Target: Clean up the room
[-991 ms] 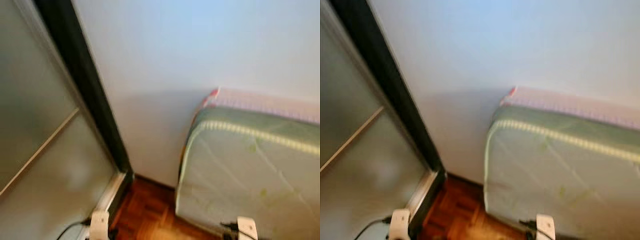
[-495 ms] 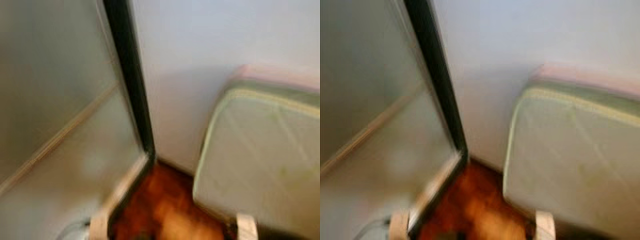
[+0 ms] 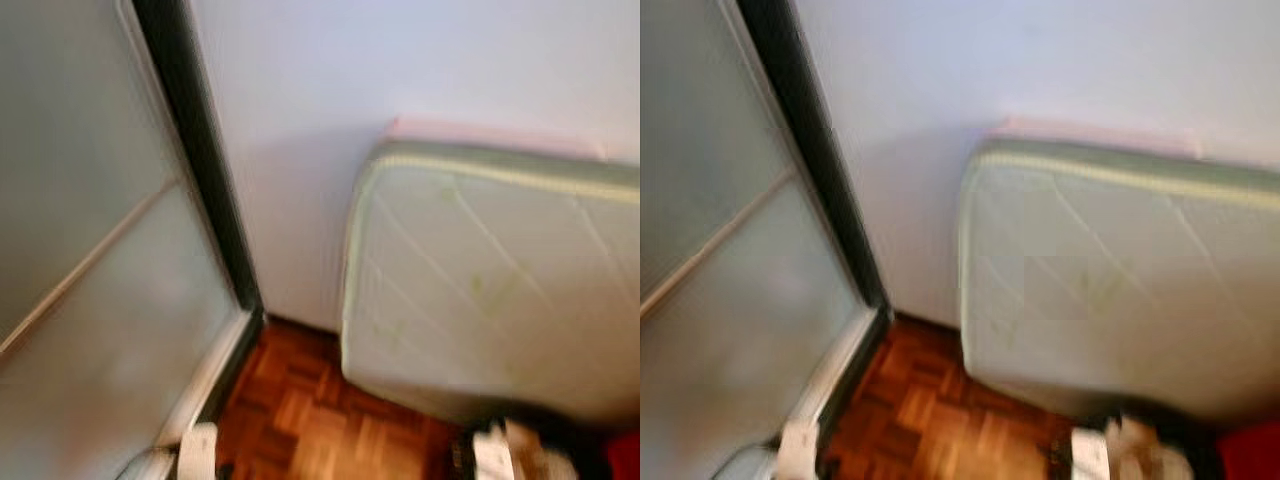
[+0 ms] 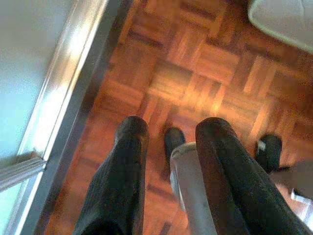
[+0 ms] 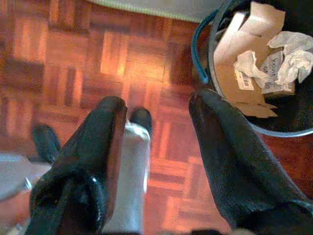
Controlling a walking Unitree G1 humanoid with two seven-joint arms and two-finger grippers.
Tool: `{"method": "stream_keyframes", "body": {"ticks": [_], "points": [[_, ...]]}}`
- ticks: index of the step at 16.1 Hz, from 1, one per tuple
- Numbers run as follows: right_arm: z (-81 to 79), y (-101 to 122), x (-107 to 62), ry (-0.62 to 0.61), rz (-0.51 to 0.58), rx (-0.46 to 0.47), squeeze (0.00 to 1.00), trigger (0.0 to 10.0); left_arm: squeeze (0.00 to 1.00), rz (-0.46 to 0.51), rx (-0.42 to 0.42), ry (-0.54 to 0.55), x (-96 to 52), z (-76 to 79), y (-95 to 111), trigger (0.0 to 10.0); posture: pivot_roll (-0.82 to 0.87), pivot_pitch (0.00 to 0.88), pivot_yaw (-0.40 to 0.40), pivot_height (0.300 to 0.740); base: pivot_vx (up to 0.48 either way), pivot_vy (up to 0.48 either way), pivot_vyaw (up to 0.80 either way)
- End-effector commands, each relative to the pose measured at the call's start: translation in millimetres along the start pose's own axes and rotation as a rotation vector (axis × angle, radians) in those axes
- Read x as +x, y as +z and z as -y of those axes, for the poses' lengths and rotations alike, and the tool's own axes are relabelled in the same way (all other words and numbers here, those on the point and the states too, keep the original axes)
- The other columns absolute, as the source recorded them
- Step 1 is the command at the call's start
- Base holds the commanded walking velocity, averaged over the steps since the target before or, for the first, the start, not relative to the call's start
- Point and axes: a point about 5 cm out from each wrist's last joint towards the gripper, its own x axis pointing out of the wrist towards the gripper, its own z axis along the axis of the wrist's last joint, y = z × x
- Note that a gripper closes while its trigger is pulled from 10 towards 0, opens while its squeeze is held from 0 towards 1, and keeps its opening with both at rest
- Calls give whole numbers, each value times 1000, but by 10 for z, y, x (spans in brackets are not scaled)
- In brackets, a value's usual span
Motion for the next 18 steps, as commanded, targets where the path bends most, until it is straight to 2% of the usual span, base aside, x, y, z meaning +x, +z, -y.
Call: {"method": "stream_keyframes", "body": {"ticks": [1, 6, 8, 10, 18], "points": [[401, -130, -73, -4, -136, 75, 0, 10000, 0, -73, -6, 33, -21, -387, 40, 10000, 28, 0, 4, 740, 0, 0, -769], [399, -134, -74, 5, -145, 62, 0, 10000, 0, -63, 10, 33, -19, -385, 56, 10000, 28, 0, 1, 740, 0, 0, -768], [399, -131, -73, 7, -146, 57, 0, 10000, 0, -50, 29, 32, -18, -388, 72, 10000, 26, 0, 1, 740, 0, -345, -766], [397, -133, -73, 6, -146, 56, 0, 10000, 0, -58, 2, 38, -20, -393, 58, 10000, 23, 0, 7, 740, 0, -212, -766], [370, -144, -70, 7, -152, 64, 0, 10000, 0, -57, 59, 33, -22, -427, 83, 10000, 20, 0, 23, 740, 0, -45, -761]]}}
